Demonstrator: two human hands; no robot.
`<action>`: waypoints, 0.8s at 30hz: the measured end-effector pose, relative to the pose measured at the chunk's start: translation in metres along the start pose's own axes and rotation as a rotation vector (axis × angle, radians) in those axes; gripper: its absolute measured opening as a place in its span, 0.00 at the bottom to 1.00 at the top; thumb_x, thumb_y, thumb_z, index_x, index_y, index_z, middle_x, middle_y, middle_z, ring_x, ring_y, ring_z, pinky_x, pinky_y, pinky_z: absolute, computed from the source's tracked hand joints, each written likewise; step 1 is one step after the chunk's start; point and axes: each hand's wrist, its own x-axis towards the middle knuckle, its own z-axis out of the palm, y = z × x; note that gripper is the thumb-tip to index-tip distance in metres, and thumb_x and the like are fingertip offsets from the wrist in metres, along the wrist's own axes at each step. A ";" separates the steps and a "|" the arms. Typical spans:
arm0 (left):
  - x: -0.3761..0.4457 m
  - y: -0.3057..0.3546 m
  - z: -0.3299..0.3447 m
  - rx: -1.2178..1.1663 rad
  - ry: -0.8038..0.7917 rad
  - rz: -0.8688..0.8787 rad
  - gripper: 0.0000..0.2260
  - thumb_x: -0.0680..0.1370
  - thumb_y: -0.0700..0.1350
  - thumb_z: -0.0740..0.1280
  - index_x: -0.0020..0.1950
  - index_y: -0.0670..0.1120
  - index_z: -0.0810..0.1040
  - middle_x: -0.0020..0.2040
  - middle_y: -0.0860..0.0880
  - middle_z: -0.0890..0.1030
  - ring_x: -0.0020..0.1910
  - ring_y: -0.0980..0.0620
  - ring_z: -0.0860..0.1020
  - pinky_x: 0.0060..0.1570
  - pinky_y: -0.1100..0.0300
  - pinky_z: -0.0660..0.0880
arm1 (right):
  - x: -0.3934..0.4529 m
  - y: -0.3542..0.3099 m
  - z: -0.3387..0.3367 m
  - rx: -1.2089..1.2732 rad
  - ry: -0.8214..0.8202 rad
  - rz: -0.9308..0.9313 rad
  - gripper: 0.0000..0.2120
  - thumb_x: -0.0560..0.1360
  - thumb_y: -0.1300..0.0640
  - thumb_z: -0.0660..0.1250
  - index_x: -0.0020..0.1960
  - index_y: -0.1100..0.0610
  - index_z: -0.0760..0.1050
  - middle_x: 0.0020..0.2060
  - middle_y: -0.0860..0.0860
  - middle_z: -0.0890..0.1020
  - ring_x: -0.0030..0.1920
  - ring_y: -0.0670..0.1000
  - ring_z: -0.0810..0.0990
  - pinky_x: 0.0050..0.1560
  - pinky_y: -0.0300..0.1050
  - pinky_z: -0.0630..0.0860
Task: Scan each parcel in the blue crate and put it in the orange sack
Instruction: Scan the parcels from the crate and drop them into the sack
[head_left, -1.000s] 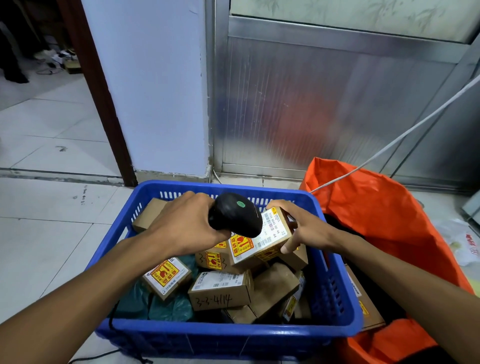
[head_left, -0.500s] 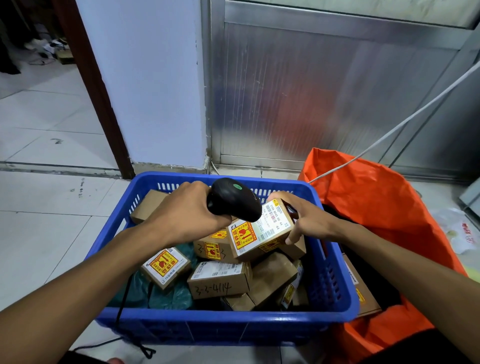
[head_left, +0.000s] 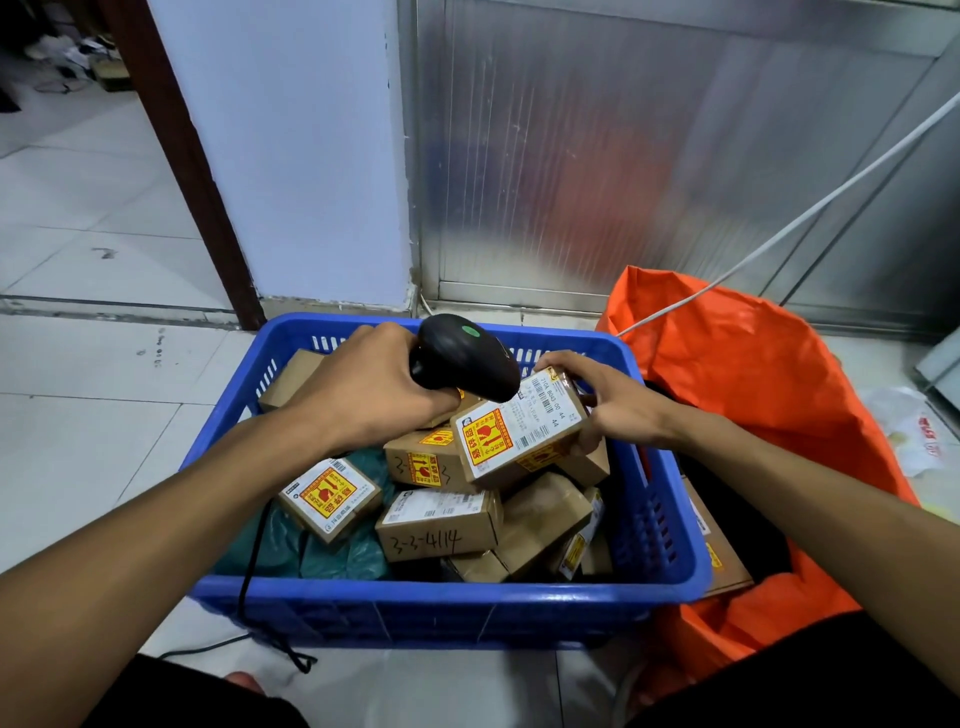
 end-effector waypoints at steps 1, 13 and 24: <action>0.000 0.000 0.000 -0.003 -0.001 0.000 0.08 0.71 0.46 0.73 0.41 0.42 0.80 0.33 0.45 0.81 0.36 0.47 0.81 0.41 0.45 0.80 | 0.001 0.002 0.000 -0.004 0.001 0.004 0.42 0.54 0.64 0.71 0.67 0.46 0.68 0.58 0.47 0.76 0.61 0.51 0.75 0.61 0.55 0.77; 0.001 -0.003 0.001 -0.051 0.047 0.012 0.07 0.72 0.47 0.74 0.46 0.45 0.81 0.35 0.46 0.83 0.38 0.48 0.83 0.44 0.44 0.81 | 0.003 0.043 -0.026 -0.061 0.087 0.121 0.42 0.64 0.55 0.83 0.72 0.55 0.65 0.59 0.46 0.77 0.58 0.42 0.76 0.57 0.30 0.72; 0.000 0.003 0.000 -0.036 0.106 0.027 0.07 0.74 0.45 0.73 0.38 0.50 0.77 0.30 0.46 0.80 0.32 0.50 0.80 0.34 0.55 0.75 | -0.053 0.150 -0.081 0.163 0.583 0.516 0.39 0.60 0.47 0.84 0.63 0.61 0.73 0.55 0.58 0.82 0.48 0.52 0.82 0.44 0.44 0.77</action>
